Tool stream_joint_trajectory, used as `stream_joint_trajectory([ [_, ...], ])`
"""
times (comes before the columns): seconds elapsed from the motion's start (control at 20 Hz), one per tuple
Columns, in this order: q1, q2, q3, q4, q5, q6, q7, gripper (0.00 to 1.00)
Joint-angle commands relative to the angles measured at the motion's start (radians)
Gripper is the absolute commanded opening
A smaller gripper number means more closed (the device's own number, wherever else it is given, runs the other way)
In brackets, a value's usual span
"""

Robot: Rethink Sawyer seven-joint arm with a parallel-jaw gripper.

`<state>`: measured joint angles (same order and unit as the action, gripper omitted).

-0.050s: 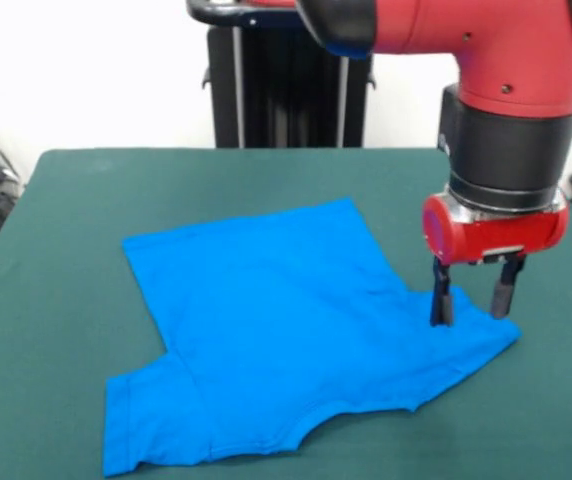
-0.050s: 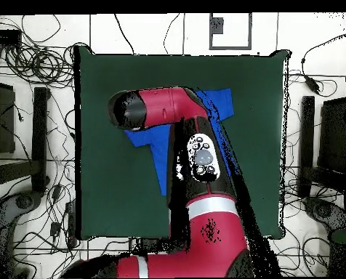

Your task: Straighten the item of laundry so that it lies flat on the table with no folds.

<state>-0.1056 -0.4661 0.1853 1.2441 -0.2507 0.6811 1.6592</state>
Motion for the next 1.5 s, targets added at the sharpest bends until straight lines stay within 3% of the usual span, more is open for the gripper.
stream_joint_trajectory([
  [0.05, -0.019, 0.014, -0.001, 0.08, 0.024, -0.004, 0.135, 1.0],
  [1.5, 0.051, 0.064, -0.046, 0.049, 0.044, -0.062, 0.21, 1.0],
])
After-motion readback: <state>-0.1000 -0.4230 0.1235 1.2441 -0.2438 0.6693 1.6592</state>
